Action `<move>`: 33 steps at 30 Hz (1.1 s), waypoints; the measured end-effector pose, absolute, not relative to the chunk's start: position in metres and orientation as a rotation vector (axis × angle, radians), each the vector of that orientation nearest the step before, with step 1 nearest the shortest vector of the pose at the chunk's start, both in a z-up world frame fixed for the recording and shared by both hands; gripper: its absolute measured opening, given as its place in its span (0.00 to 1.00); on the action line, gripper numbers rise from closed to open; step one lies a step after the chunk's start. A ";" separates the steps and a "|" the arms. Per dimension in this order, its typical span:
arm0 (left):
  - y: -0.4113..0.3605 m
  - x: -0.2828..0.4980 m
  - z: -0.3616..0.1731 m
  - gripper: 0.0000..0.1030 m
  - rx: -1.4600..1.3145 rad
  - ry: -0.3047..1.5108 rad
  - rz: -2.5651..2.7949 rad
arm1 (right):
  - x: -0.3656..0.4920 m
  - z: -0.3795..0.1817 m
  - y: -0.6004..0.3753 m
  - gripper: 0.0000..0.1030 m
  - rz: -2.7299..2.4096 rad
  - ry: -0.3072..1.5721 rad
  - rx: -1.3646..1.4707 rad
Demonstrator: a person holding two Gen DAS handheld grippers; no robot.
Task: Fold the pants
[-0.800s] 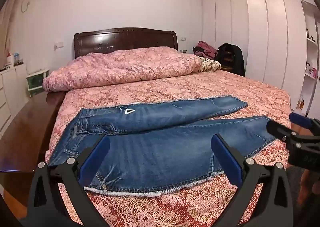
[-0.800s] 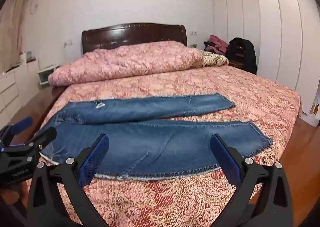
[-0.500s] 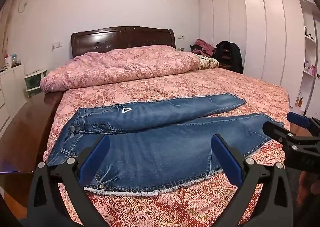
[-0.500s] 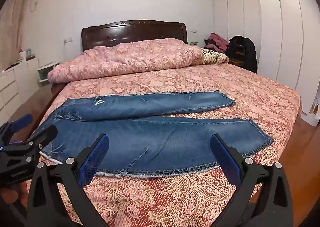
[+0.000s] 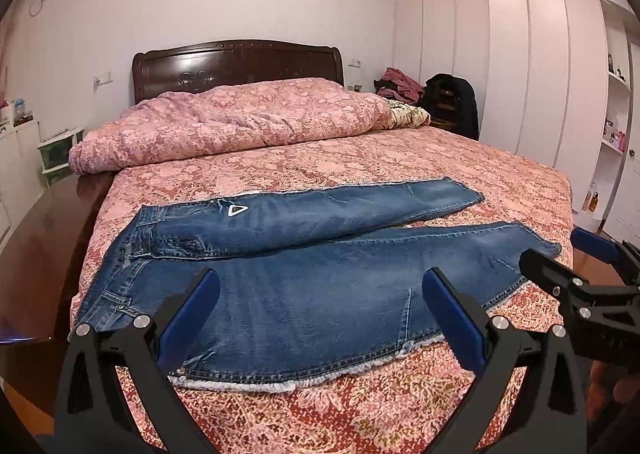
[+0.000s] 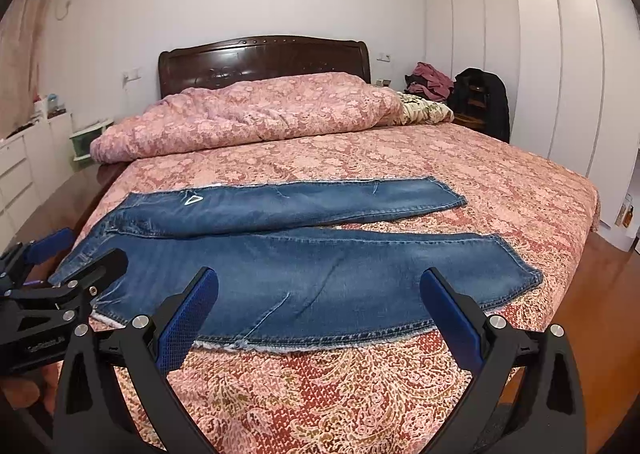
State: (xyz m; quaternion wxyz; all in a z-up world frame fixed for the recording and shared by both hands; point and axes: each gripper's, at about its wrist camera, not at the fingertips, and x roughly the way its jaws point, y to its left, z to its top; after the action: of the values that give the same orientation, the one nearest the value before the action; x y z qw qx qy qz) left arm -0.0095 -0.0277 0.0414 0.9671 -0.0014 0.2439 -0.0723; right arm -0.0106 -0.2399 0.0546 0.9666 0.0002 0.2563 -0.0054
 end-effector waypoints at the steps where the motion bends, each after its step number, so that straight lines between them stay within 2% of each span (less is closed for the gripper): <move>1: -0.028 -0.009 0.041 0.98 -0.006 0.494 -0.150 | -0.010 0.054 -0.241 0.97 -0.014 0.521 0.003; 33: -0.032 -0.004 0.036 0.98 -0.002 0.523 -0.152 | -0.012 0.050 -0.238 0.97 -0.015 0.527 -0.021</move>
State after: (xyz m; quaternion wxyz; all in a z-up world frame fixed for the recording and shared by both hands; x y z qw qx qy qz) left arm -0.0045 -0.0320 0.0357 0.9631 -0.0011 0.2585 -0.0750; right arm -0.0122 -0.2377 0.0499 0.9654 -0.0106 0.2604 -0.0074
